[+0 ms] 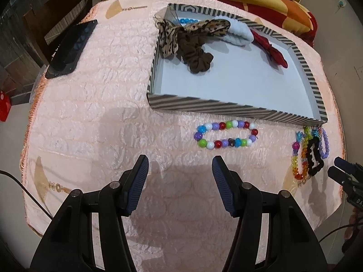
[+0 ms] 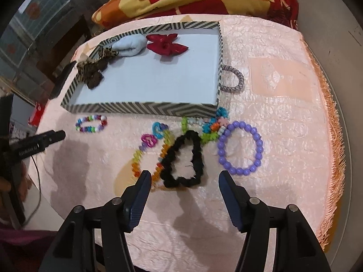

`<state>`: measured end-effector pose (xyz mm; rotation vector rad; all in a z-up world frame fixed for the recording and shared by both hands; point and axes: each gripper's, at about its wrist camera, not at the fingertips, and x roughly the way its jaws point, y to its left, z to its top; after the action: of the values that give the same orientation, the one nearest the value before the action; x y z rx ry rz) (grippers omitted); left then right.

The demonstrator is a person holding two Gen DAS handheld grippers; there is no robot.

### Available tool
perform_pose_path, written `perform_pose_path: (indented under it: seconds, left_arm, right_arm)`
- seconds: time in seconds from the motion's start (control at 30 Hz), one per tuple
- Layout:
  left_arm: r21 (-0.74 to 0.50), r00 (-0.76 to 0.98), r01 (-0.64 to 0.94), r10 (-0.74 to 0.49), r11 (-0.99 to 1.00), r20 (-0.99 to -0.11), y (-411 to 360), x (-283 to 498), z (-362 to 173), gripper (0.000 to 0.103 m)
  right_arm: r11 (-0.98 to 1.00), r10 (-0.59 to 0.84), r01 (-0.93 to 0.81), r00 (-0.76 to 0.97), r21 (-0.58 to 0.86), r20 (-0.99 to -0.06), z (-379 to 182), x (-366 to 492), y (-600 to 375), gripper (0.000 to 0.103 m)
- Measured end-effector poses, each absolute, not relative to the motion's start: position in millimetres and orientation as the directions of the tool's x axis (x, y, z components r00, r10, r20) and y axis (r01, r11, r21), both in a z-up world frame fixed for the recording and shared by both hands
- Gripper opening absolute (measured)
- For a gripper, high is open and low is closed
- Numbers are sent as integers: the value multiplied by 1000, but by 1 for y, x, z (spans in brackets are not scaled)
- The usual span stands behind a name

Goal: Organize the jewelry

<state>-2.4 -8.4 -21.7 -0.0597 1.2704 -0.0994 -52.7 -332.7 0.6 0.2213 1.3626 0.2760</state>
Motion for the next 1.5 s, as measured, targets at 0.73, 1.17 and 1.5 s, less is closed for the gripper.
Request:
perform_pose_path:
  seconds: [0.73,1.17,1.5]
  left_arm:
    - [-187,275,-12,-176,982,-945,-7,12,-30,61]
    - [-131,249,62,-143,989,-958,-32,34,-45,38]
    - [-181,232,125,-206,976,-951,-30,19,-40,7]
  right_arm:
    - [970,244,-55,142,238,-959,-45,-38,-328,15]
    - [956,292,-20,125,292,-948,-48,-38,-341,15]
    - [952,306,-52,133,301,-943,-40,-39,-337,7]
